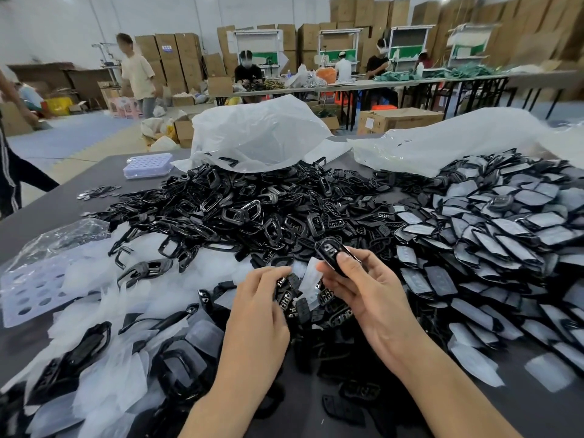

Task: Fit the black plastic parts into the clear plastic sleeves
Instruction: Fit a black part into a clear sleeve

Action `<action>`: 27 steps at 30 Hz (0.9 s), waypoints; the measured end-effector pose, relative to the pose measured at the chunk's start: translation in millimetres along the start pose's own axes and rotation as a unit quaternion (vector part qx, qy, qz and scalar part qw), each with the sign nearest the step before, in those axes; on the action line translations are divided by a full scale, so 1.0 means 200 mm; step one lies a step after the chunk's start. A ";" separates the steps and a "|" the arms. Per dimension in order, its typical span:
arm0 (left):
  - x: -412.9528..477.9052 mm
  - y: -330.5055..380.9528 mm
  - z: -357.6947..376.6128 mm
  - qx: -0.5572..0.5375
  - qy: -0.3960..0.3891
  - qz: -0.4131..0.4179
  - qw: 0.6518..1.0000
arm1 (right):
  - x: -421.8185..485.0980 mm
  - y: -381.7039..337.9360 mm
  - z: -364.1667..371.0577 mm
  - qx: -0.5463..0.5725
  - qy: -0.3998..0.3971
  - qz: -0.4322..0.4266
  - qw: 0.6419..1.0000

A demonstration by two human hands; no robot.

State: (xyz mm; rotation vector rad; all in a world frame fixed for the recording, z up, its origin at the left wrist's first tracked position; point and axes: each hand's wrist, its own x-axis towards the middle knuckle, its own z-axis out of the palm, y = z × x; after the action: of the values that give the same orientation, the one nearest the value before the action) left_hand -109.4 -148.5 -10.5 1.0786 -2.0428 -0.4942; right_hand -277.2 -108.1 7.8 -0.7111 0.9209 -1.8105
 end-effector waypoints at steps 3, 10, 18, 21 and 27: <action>-0.01 0.03 0.00 0.019 -0.007 0.060 0.998 | -0.01 -0.01 0.00 0.014 -0.006 0.009 1.000; -0.01 0.04 0.00 0.009 0.058 0.093 0.994 | -0.01 0.00 0.00 0.023 -0.014 0.021 0.999; -0.01 0.09 -0.01 -0.121 0.039 0.065 0.990 | 0.00 -0.01 -0.04 -0.132 0.042 -0.034 0.990; -0.01 0.11 0.00 -0.239 0.027 -0.019 0.970 | -0.01 -0.01 -0.03 -0.144 0.028 -0.019 0.989; 0.02 0.10 0.00 -0.320 0.087 -0.071 0.941 | -0.04 0.02 0.03 -0.160 -0.058 0.005 0.985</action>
State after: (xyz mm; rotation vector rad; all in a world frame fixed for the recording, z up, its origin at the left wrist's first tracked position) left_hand -121.3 -139.9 3.9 0.8271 -1.4859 -1.0149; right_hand -268.1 -102.8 7.2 -1.0005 1.1481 -1.6098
